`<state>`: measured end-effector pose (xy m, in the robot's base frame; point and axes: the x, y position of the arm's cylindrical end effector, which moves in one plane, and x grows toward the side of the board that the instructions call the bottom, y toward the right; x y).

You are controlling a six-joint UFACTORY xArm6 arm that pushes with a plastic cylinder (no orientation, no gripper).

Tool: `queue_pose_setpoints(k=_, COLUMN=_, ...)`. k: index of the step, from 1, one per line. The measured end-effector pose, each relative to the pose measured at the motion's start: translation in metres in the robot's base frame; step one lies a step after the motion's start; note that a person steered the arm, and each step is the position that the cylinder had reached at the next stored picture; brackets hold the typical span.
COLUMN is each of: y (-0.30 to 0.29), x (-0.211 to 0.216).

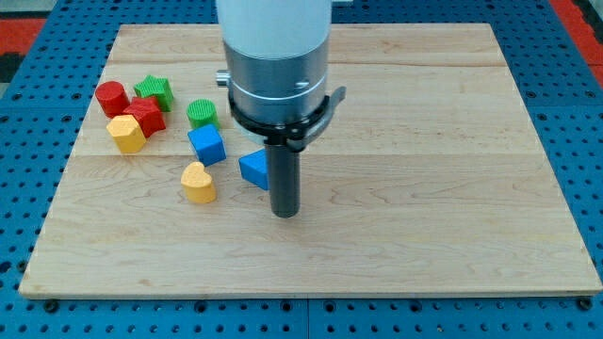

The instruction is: Place the yellow heart bottom left to the blue triangle

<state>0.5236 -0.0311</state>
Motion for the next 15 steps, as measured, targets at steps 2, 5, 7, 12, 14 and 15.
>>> queue_pose_setpoints(k=2, y=-0.005, x=0.0)
queue_pose_setpoints(k=5, y=-0.083, x=-0.062)
queue_pose_setpoints(k=7, y=-0.017, x=-0.039)
queue_pose_setpoints(k=12, y=-0.114, x=-0.035)
queue_pose_setpoints(k=14, y=-0.115, x=-0.003)
queue_pose_setpoints(k=15, y=-0.063, x=-0.009)
